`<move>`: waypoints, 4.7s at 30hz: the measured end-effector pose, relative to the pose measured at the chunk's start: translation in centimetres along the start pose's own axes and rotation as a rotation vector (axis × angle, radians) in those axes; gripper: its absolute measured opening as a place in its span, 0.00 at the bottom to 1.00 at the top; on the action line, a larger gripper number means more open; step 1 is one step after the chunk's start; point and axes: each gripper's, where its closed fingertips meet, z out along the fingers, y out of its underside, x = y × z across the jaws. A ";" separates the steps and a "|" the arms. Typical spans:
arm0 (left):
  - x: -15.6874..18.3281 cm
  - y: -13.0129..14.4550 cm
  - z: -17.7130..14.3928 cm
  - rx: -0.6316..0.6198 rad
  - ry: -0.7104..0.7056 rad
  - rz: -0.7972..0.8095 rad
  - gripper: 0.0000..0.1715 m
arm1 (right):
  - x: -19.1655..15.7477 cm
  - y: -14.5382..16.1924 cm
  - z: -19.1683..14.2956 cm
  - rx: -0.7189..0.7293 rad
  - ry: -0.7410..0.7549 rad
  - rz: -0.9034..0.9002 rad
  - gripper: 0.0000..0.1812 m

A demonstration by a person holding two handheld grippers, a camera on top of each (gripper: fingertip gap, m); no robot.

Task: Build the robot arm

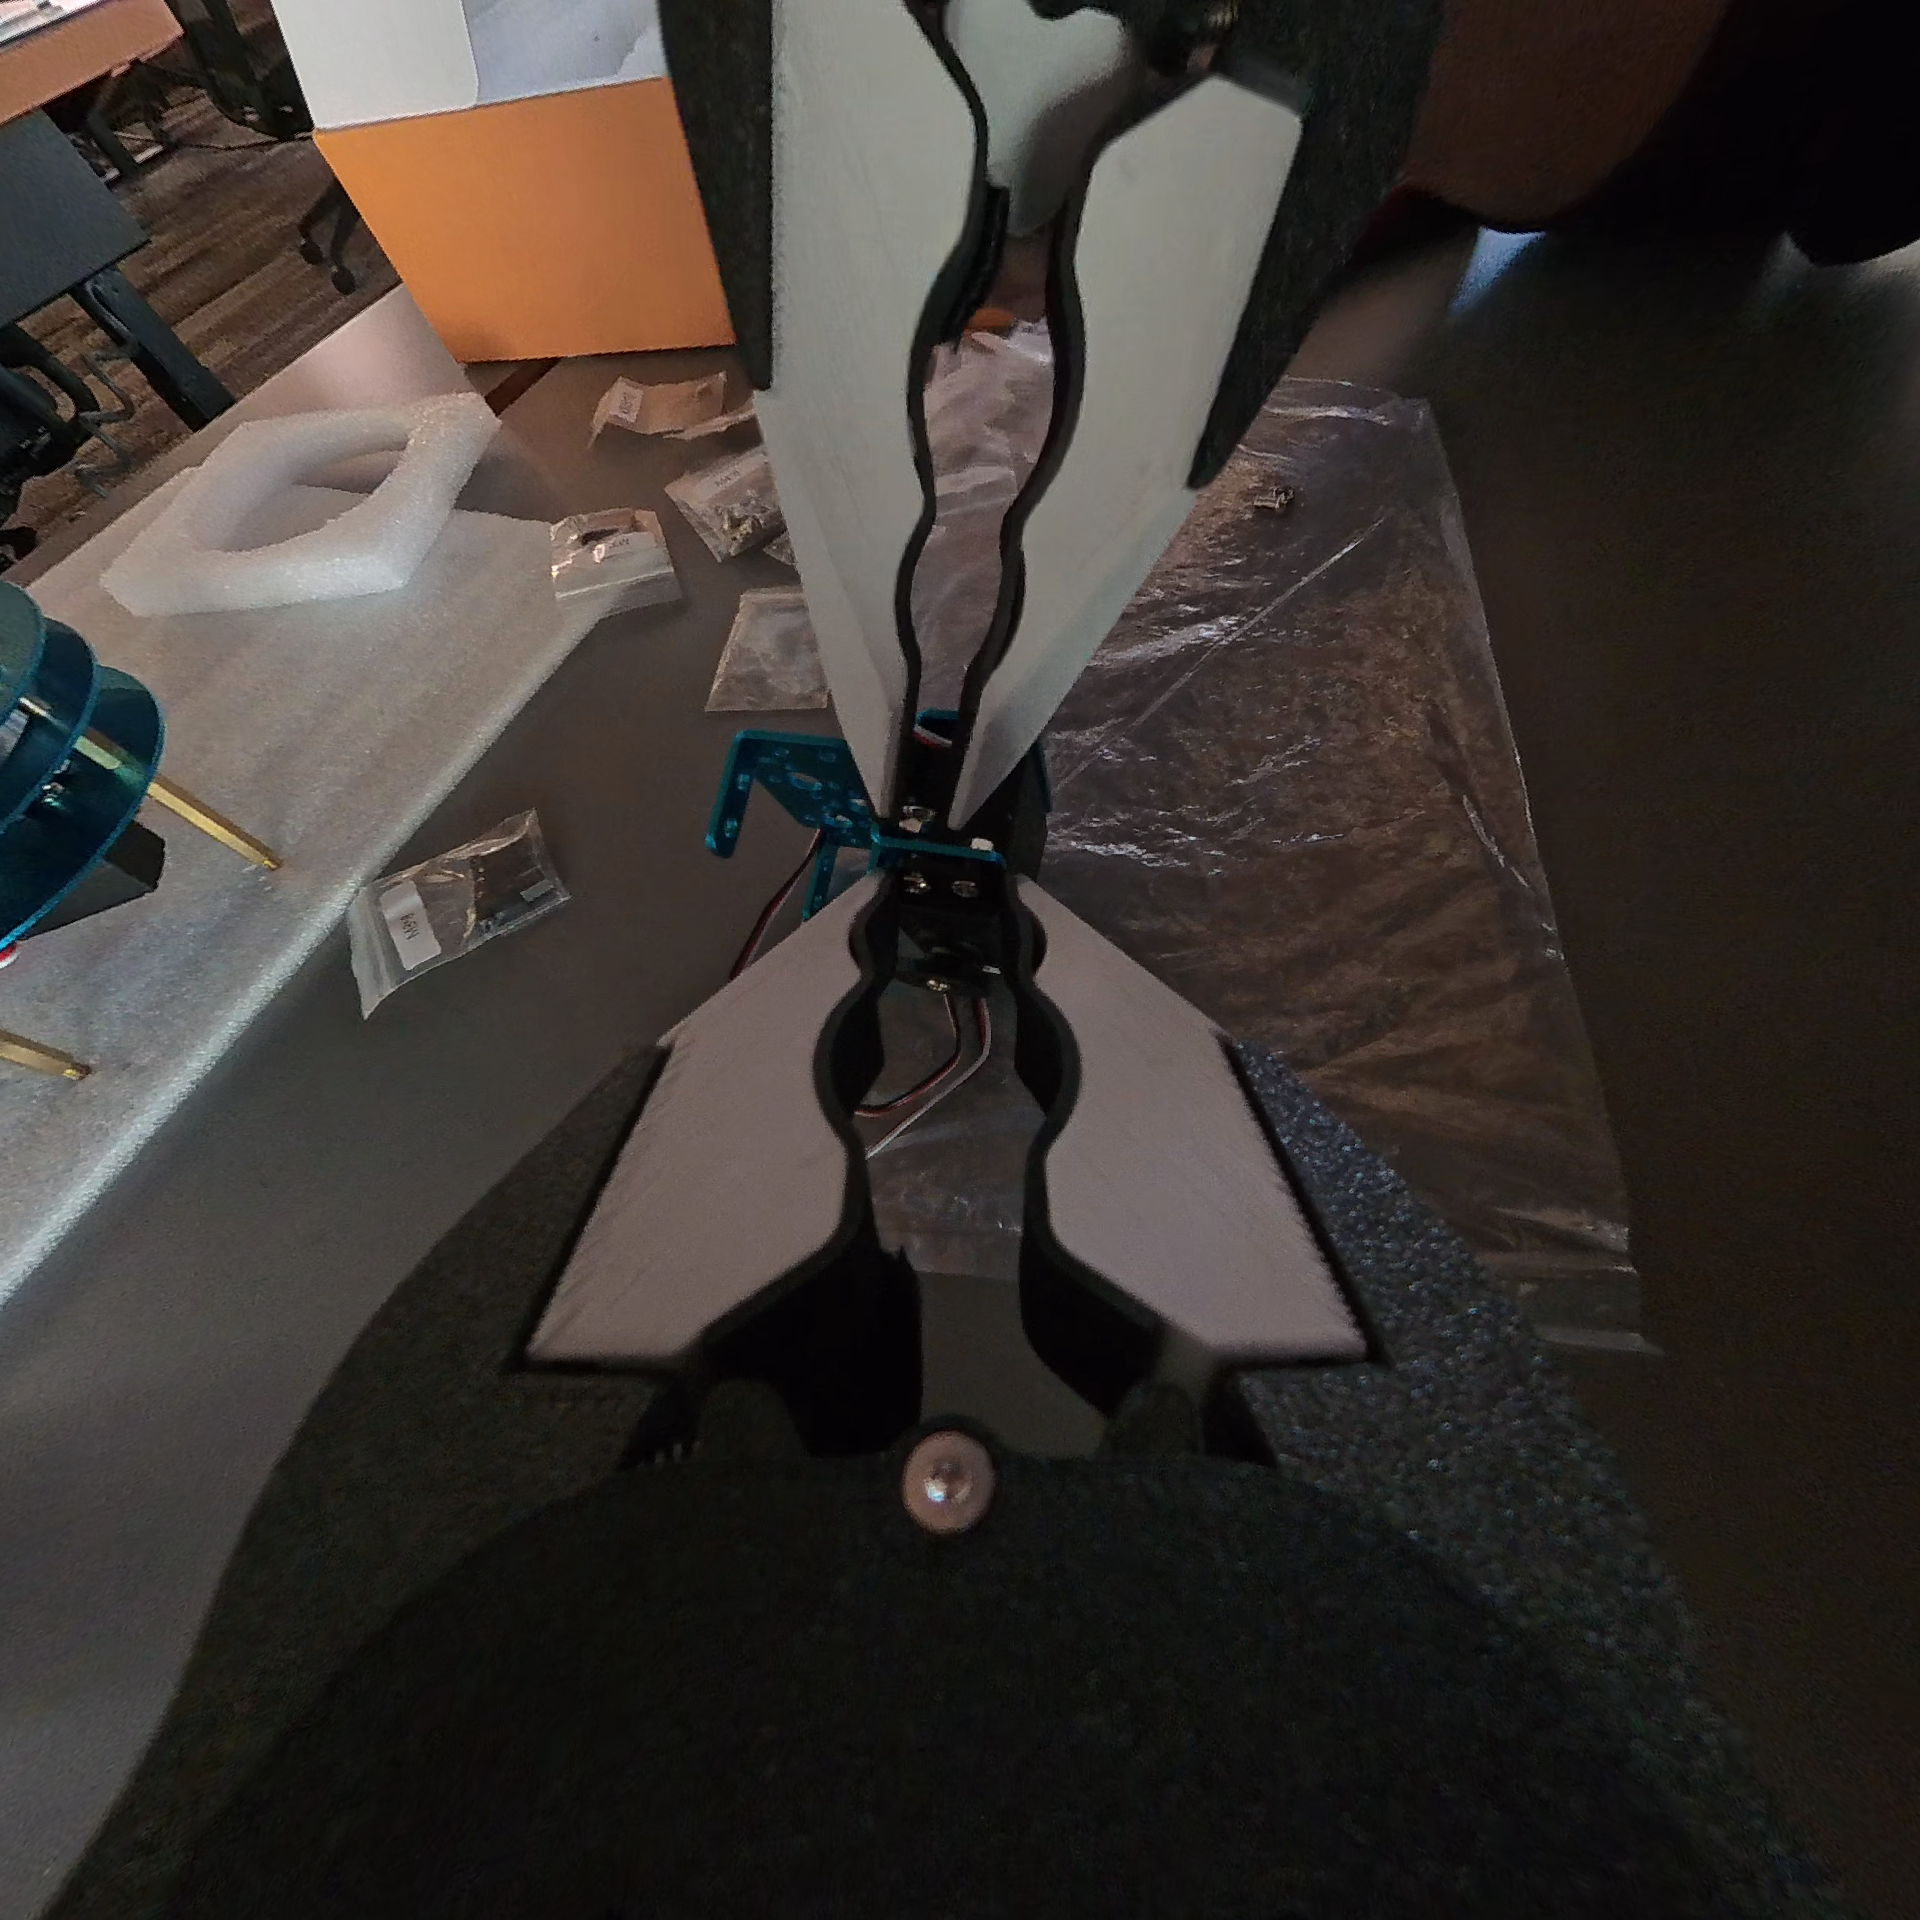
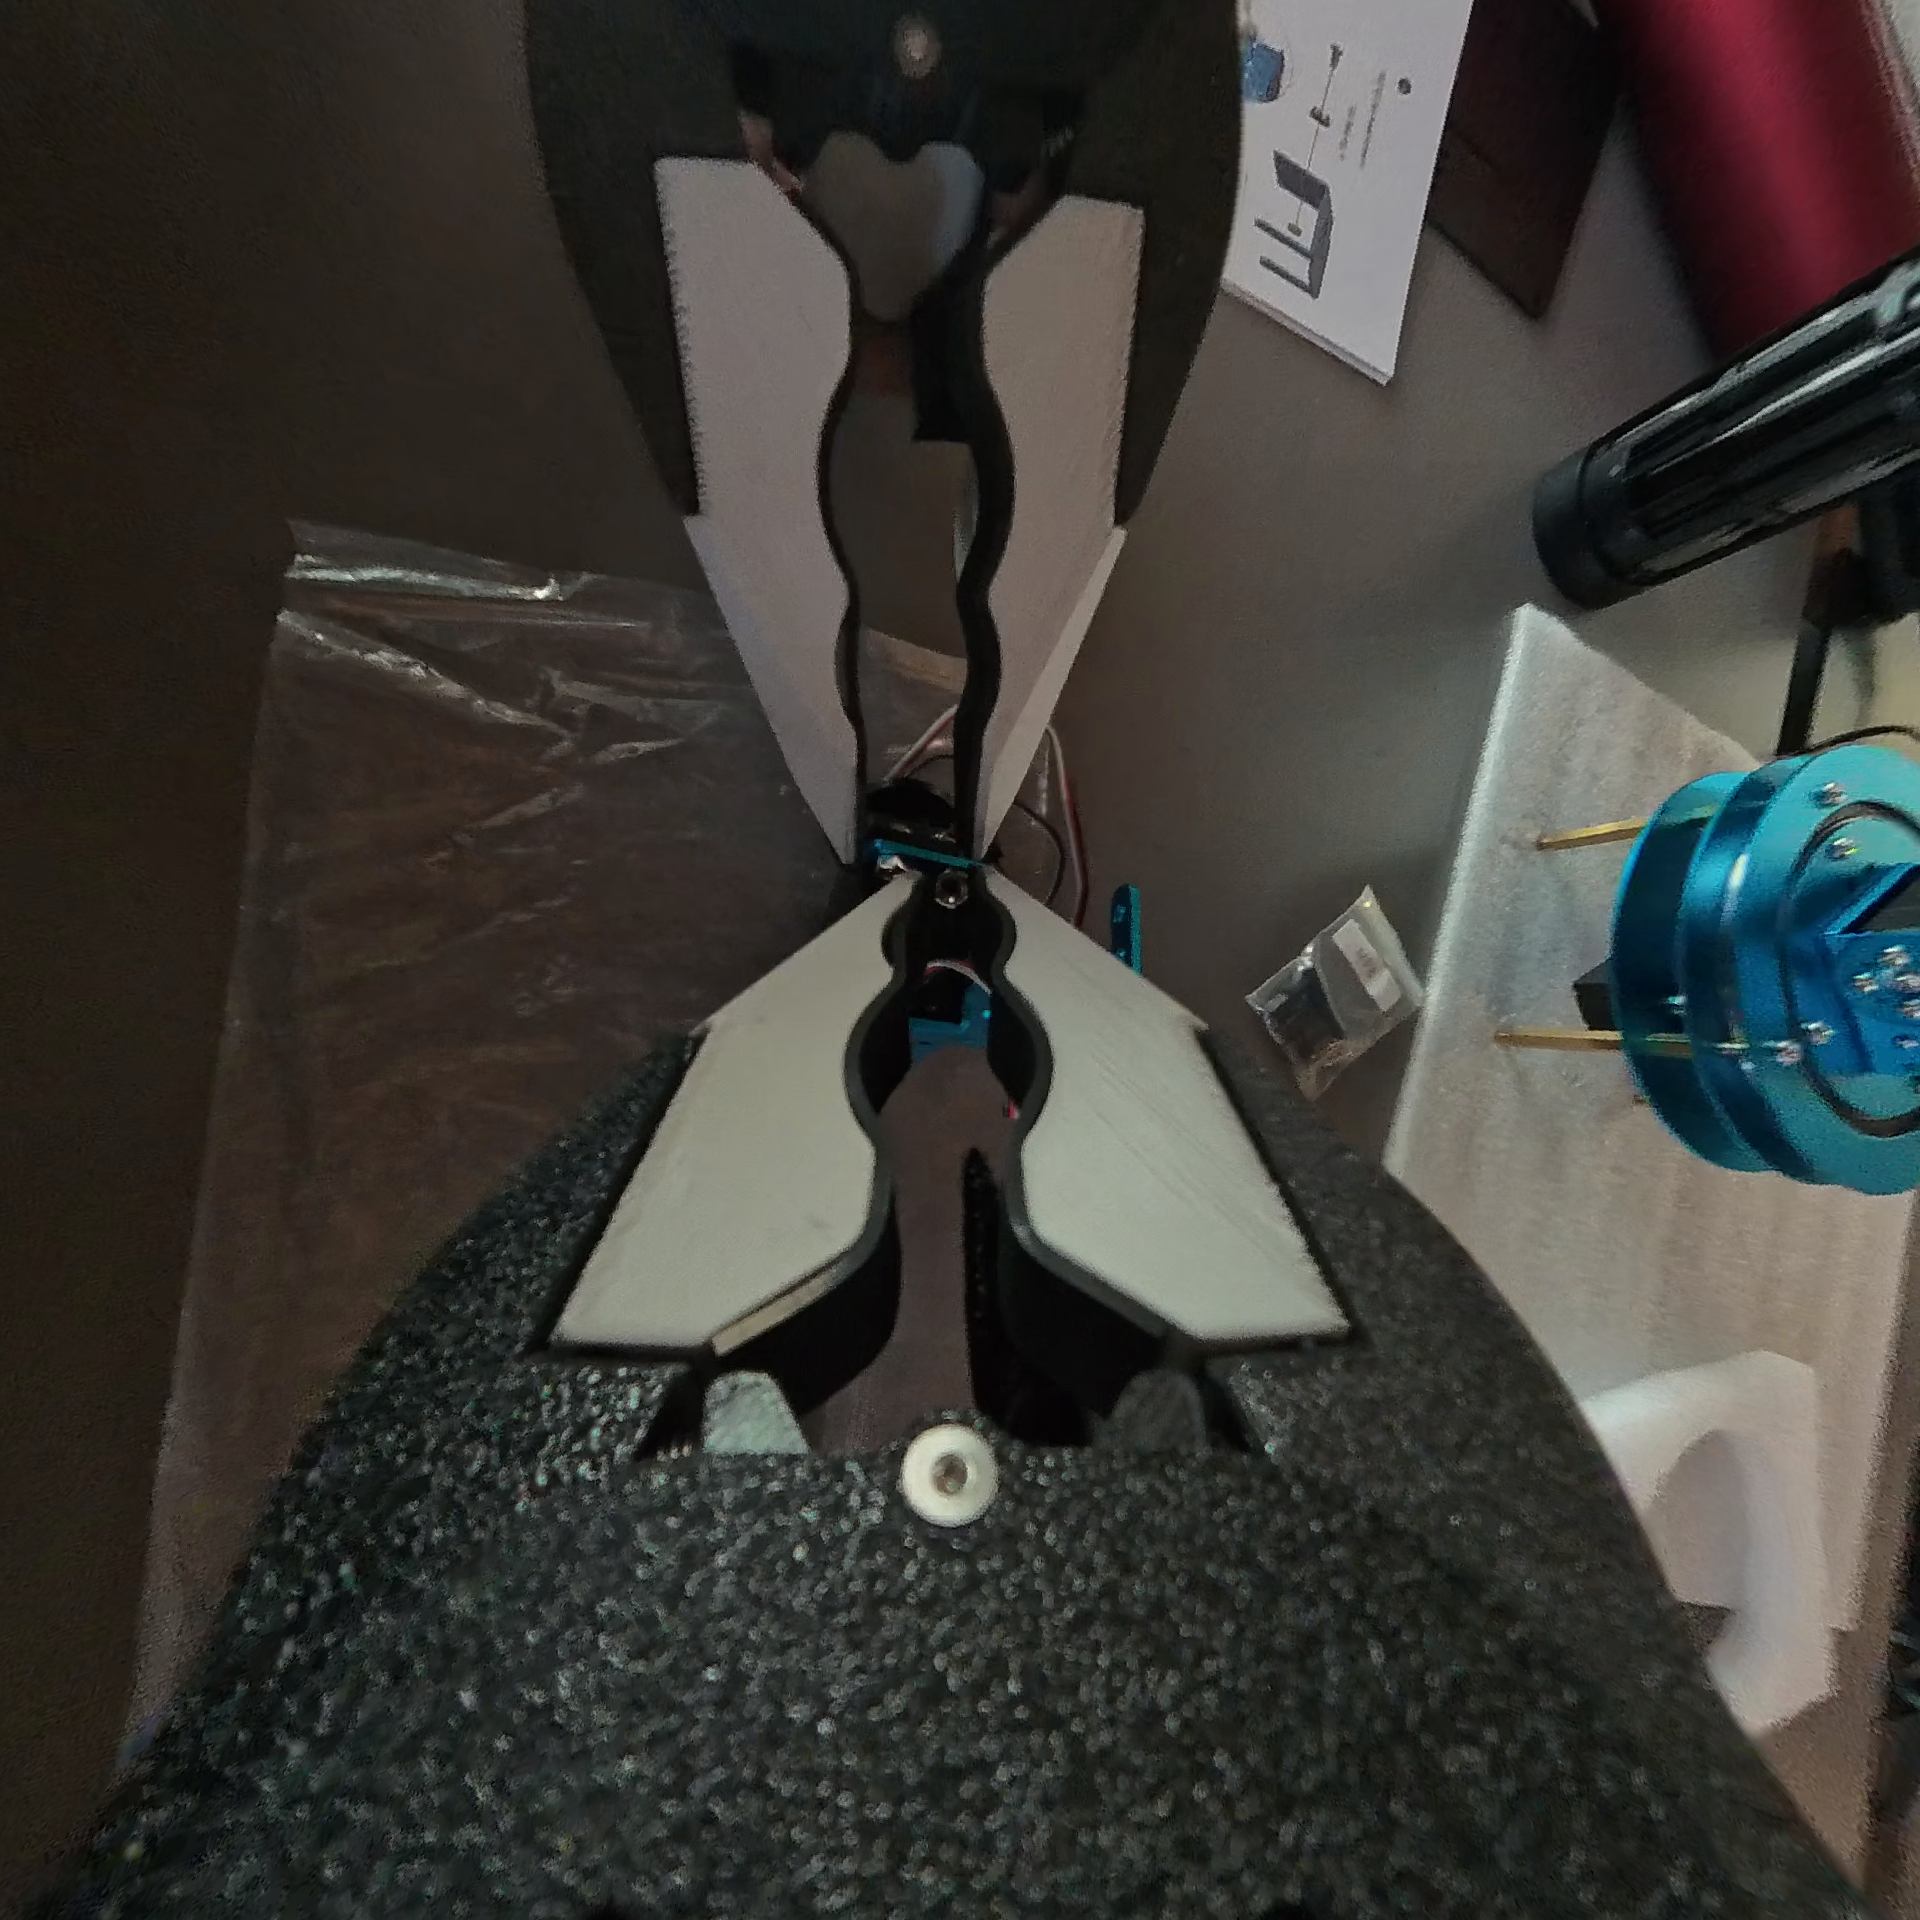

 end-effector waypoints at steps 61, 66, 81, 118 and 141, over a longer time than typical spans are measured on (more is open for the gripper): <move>0.2 -1.8 2.5 -0.162 0.210 0.064 0.10 | -7.4 8.3 -2.0 -0.227 -0.244 0.387 0.03; 0.1 -1.8 2.4 -0.142 0.210 0.066 0.10 | -6.0 7.9 -2.7 -0.196 -0.175 0.365 0.08; 0.3 -2.5 0.9 -0.040 0.174 0.024 0.10 | -1.6 5.4 -2.3 -0.012 0.061 0.387 0.14; 3.9 -1.5 0.1 -0.066 0.180 0.076 0.13 | -4.8 3.3 -2.0 0.044 -0.149 0.383 0.14; 2.0 -2.1 0.9 0.039 -0.060 0.043 0.09 | -4.0 3.5 -1.2 0.001 -0.044 0.401 0.15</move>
